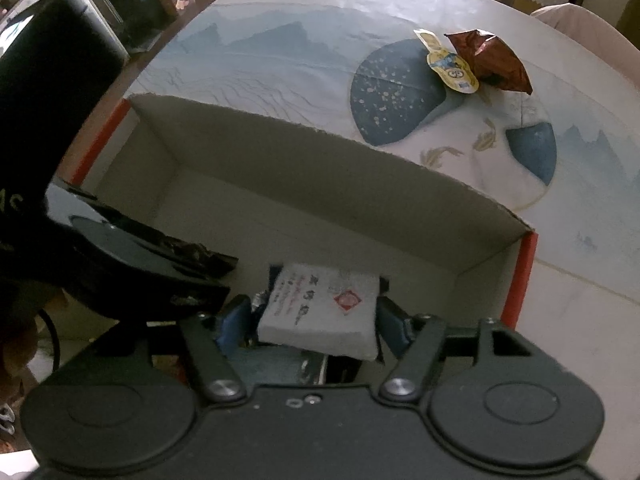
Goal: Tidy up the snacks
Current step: 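Open both tools to drop the dark candy and milk packet in the box, then move the left tool to the yellow Minion snack while the right tool reaches the brown Oreo bag, then close the left tool on the yellow Minion snack while the right tool grasps the Oreo bag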
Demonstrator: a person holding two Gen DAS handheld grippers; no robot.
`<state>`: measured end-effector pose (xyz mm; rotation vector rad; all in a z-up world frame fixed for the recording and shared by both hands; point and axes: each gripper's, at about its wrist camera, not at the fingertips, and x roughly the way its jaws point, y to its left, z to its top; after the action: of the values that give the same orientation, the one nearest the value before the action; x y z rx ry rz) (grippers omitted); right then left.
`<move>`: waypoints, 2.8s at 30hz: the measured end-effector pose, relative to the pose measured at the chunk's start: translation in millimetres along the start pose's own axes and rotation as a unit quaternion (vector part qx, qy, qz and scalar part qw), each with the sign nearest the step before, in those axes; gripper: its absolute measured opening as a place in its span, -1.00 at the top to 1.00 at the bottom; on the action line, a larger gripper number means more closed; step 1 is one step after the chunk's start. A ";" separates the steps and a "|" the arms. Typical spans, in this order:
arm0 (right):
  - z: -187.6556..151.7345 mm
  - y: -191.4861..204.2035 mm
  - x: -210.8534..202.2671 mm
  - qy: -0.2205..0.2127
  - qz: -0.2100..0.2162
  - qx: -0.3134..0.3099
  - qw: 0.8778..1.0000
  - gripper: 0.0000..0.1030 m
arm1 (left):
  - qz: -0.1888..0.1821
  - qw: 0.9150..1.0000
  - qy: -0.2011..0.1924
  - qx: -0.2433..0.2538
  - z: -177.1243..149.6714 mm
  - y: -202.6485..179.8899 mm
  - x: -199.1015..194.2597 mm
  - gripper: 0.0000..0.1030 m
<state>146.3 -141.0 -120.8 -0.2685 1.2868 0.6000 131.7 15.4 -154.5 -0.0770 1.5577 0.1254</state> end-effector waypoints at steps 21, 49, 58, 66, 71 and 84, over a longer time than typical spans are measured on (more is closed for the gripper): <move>-4.8 -4.2 -83.6 -0.085 0.020 -0.013 0.996 -0.53 | -0.049 0.993 -0.110 0.017 -16.4 3.8 -98.5 -0.14; 84.4 -118.6 -113.0 -0.153 -0.006 0.058 0.987 -0.89 | -0.032 0.977 -0.204 -0.042 86.1 -8.8 -148.7 -0.53; 151.5 -167.4 -75.1 -0.129 -0.005 0.082 0.988 -0.89 | -0.029 0.981 -0.176 -0.074 158.3 -18.3 -128.0 -0.53; 193.6 -196.2 -11.7 -0.085 -0.005 0.091 0.992 -0.85 | -0.018 0.984 -0.147 -0.100 194.2 -22.1 -94.4 -0.53; 212.1 -212.0 28.0 -0.060 0.011 0.120 0.991 -0.74 | -0.014 0.983 -0.143 -0.117 209.8 -21.8 -76.9 -0.53; 236.4 -210.5 87.0 -0.019 0.032 0.120 0.992 -0.59 | -0.010 0.986 -0.122 -0.116 234.6 -40.6 -42.9 -0.53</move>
<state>469.9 -170.2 -167.5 -0.0171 1.3195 0.4964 369.2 3.9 -109.9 -0.2508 1.2933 0.2902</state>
